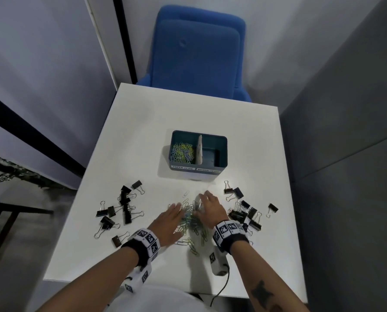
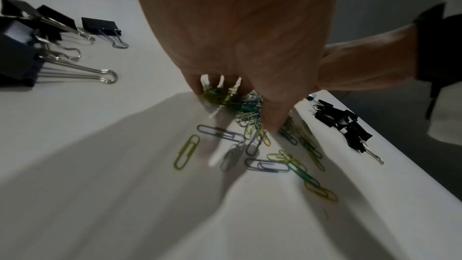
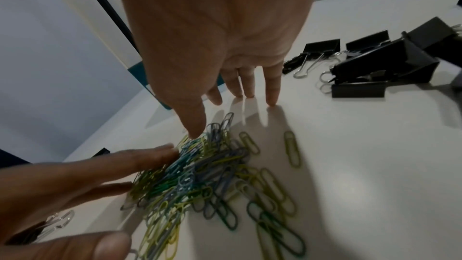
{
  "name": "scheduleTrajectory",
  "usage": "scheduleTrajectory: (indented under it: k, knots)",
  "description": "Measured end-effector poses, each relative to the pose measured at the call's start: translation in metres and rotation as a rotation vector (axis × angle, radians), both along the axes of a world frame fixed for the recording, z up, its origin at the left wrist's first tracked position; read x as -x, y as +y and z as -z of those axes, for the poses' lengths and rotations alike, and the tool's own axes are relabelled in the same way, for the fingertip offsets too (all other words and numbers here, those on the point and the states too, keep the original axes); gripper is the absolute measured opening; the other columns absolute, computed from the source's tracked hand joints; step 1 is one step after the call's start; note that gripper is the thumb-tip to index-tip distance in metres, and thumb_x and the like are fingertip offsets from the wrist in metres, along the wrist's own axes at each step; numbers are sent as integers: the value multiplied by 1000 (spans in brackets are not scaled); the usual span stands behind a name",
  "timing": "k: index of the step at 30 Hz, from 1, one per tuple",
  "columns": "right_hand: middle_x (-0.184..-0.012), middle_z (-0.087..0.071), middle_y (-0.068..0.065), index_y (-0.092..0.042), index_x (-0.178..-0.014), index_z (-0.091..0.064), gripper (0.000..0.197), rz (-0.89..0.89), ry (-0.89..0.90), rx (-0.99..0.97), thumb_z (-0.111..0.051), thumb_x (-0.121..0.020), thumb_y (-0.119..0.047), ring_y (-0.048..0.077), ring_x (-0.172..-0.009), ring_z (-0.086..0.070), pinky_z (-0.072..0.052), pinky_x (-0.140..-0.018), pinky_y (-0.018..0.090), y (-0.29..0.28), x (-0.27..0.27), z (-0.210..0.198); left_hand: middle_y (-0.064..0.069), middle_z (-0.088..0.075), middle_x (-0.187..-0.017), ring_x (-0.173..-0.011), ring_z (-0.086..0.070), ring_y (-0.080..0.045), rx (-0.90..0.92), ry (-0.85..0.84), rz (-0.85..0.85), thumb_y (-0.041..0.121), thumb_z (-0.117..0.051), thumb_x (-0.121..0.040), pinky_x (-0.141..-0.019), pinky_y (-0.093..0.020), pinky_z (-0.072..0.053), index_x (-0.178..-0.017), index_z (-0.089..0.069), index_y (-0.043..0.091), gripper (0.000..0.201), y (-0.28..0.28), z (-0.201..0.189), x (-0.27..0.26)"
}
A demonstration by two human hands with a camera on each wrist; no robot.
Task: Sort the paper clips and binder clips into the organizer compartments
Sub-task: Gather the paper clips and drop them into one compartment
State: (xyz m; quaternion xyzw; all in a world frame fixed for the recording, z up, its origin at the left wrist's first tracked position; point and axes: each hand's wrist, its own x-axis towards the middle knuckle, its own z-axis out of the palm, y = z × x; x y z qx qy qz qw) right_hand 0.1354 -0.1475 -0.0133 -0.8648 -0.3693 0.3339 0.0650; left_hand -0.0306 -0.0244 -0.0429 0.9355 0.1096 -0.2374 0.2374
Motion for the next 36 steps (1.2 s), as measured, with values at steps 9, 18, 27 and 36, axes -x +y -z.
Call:
scheduleTrajectory:
  k: [9,18,27,36]
  knots:
    - [-163,-2,7,-13,-151,-19,75,-272,-42,14,-53,-93,-45,27,-149,-7,-25,-117,48,32,15,13,-9,-42,-138,-118,-49,-27,70,-234,-215,22,-63,-88,-88,-40,-50,-144,-35,13,62,15,-12,37]
    - [-126,-55,8,-17,-120,-60,48,-233,71,-312,-75,-77,-32,28,-120,-46,-46,-98,46,-16,42,7,-9,-40,-117,-92,-53,-29,19,33,-216,19,-72,-80,-64,-32,-39,-123,-43,9,52,22,-12,48]
    - [-111,-38,8,-16,-114,-37,62,189,7,-11,-79,-69,-21,29,-90,-55,-57,-73,39,-74,43,18,0,-49,-87,-78,-51,-25,128,25,-304,9,-71,-73,-62,-30,-36,-92,-46,16,33,8,-6,29]
    - [-110,-49,4,-19,-114,-52,33,148,105,-138,-65,-85,-30,24,-99,-56,-50,-82,32,-50,57,11,5,-46,-93,-79,-54,-22,120,-144,-332,23,-74,-77,-63,-31,-42,-88,-45,24,32,-5,-17,16]
